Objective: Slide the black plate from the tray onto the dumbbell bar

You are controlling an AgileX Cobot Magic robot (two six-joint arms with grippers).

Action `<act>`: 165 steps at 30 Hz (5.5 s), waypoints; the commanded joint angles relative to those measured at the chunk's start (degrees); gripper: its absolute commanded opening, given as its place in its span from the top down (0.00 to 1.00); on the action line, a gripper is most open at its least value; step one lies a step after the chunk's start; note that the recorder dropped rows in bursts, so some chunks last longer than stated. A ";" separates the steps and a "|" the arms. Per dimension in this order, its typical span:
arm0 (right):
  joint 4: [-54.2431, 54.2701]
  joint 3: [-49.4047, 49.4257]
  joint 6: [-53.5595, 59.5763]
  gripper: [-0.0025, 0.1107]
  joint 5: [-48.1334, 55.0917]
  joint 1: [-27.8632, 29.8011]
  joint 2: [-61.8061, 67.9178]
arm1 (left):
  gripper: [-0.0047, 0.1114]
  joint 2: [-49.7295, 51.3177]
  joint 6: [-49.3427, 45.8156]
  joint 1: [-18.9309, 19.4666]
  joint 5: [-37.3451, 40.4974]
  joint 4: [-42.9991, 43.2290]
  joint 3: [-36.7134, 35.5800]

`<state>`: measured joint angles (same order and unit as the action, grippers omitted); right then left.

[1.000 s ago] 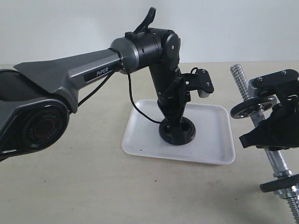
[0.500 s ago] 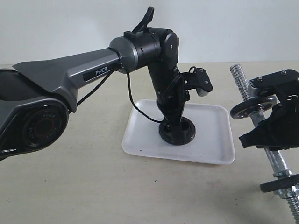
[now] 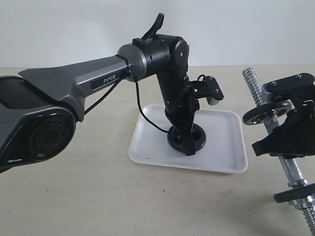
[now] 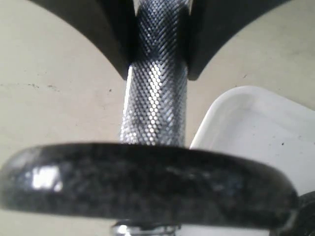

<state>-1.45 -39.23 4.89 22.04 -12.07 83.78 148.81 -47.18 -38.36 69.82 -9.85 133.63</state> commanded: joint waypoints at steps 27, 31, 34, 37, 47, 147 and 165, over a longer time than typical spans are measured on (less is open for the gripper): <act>-0.55 -2.08 -0.06 0.98 -23.52 0.08 -3.30 | 0.01 0.68 2.15 -0.17 -1.44 -2.01 0.32; -0.55 -2.08 -0.06 0.98 -23.52 0.08 -3.30 | 0.01 0.68 2.15 -0.17 -1.11 -1.37 0.32; -0.55 -2.08 -0.06 0.98 -23.37 0.08 -3.30 | 0.01 0.68 2.15 -0.17 -1.41 -1.37 0.32; -0.55 -2.08 -0.06 0.98 -23.37 0.08 -3.30 | 0.01 0.68 2.15 -0.17 -1.39 -1.48 0.32; -0.55 -2.08 -0.06 0.98 -23.37 0.08 -3.30 | 0.01 0.68 4.03 -0.50 0.15 0.87 0.32; -0.55 -2.08 -0.47 0.98 -23.17 0.08 -3.30 | 0.01 0.68 11.22 -2.18 0.15 6.02 0.21; -0.55 -2.08 -0.60 0.98 -23.17 0.08 -3.30 | 0.01 3.88 11.22 -2.18 0.15 3.43 0.21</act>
<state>-1.45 -39.23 4.43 22.04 -12.07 83.78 149.97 -36.48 -40.47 69.29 -5.79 134.29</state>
